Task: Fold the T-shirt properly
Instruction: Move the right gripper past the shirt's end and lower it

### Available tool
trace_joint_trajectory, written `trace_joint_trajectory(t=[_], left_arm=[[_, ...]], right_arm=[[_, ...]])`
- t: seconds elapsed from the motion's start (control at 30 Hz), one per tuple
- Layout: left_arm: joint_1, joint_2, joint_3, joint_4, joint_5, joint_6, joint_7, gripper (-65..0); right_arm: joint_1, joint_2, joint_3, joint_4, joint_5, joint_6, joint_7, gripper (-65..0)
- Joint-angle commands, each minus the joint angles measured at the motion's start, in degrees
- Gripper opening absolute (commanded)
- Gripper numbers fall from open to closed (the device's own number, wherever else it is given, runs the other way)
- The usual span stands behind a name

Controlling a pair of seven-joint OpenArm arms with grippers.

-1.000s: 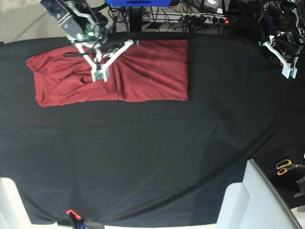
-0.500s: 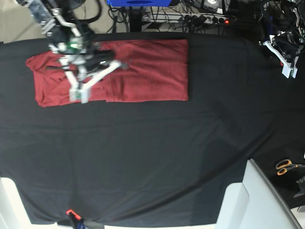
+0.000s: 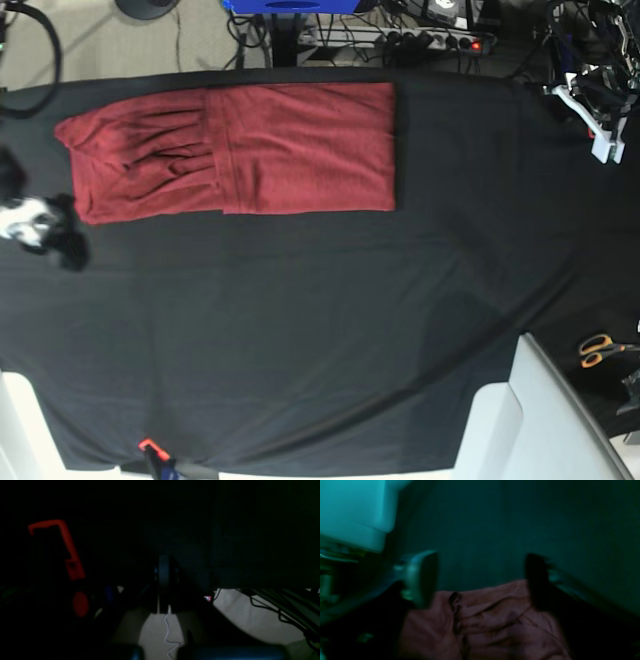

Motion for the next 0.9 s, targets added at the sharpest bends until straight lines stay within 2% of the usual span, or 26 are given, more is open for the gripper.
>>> trace_joint_trajectory(t=[0.0,0.03,0.1,0.17,0.2,0.33,0.5,0.63,0.87], left_arm=[[0.1,-1.1,-0.4,0.9,-0.5,-0.5,-0.7,-65.0],[0.1,-1.1,-0.4,1.0,-0.5,-0.5,-0.7,-65.0],[0.1,-1.1,-0.2,1.1,-0.5,-0.5,-0.7,-65.0],[0.1,-1.1,0.0,1.1,-0.5,-0.5,-0.7,-65.0],[0.1,-1.1,0.0,1.1,-0.5,-0.5,-0.7,-65.0],[0.2,-1.0,0.0,1.1,-0.5,-0.5,-0.7,-65.0],[0.2,-1.0,0.0,1.1,-0.5,-0.5,-0.7,-65.0],[0.2,-1.0,0.0,1.1,-0.5,-0.5,-0.7,-65.0],[0.4,-1.0,0.0,1.1,-0.5,-0.5,-0.7,-65.0]], right_arm=[[0.2,1.6,3.0,-3.0,3.2,2.8,-0.3,-3.5],[0.5,1.8,5.1,-6.8,5.8,6.5,-2.7,-0.2],[3.0,3.1,8.6,-16.1,9.0,14.8,-8.8,0.0],[4.6,3.2,10.9,-24.4,7.9,21.3,-12.7,0.0],[5.5,3.2,11.9,-27.9,6.4,23.4,-13.6,0.0],[6.5,2.9,11.9,-34.2,-1.8,23.4,-13.4,-0.9],[6.6,0.7,12.0,-36.8,-9.2,23.4,-13.4,-3.2],[7.1,-0.5,10.8,-40.1,-10.4,23.4,-13.4,-3.2],[7.3,-1.1,3.4,-40.5,-10.4,23.4,-13.4,-3.8]])
